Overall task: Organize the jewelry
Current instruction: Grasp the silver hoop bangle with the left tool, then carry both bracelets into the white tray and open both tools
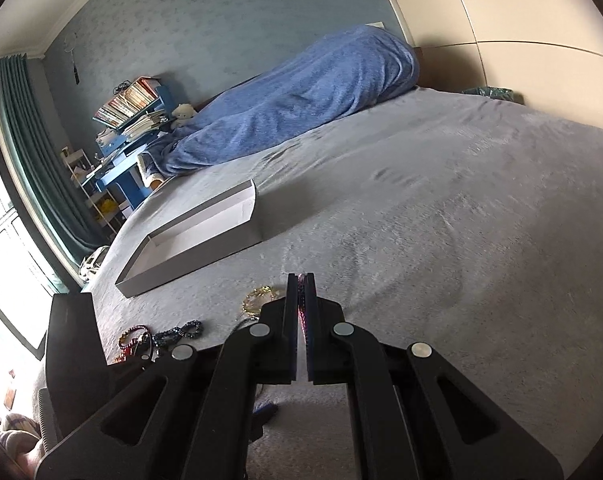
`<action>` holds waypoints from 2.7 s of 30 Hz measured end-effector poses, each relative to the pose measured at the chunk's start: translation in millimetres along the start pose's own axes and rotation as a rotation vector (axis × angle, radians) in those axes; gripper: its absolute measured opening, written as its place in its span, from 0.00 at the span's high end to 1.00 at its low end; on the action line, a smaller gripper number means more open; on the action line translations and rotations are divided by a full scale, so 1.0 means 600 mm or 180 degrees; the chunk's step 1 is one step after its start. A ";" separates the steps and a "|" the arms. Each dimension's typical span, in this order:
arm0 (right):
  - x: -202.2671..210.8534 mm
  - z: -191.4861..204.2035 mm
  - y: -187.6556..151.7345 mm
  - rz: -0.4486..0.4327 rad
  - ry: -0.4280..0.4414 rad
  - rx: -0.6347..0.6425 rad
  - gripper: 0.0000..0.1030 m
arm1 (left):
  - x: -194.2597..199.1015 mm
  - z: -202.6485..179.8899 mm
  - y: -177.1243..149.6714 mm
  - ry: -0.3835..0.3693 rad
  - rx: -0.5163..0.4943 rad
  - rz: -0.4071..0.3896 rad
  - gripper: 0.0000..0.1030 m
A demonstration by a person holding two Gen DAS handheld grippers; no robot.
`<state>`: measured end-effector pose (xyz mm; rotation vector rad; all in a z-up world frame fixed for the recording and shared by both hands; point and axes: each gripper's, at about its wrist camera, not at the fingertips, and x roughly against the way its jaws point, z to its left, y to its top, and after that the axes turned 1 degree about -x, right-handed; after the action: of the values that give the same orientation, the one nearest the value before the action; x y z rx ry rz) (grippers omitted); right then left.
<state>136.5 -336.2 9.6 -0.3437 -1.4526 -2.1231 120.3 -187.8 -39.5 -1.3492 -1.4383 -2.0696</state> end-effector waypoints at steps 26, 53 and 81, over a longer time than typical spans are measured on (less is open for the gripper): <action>0.002 0.078 0.049 0.0090 0.0367 0.0299 0.97 | 0.169 0.174 -0.002 -0.0037 0.0594 -0.0654 0.52; -0.256 0.227 0.200 0.0536 0.0911 0.0392 0.97 | 0.090 0.473 0.072 0.0355 0.1356 -0.0554 0.52; -0.419 0.196 0.144 0.1009 0.0469 0.0344 0.89 | -0.038 0.515 0.043 0.0721 0.1369 -0.0025 0.34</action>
<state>381.0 -179.9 -1.1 -0.3438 -1.3251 -1.7731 313.1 55.7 -22.3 -0.9105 -1.6600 -1.7148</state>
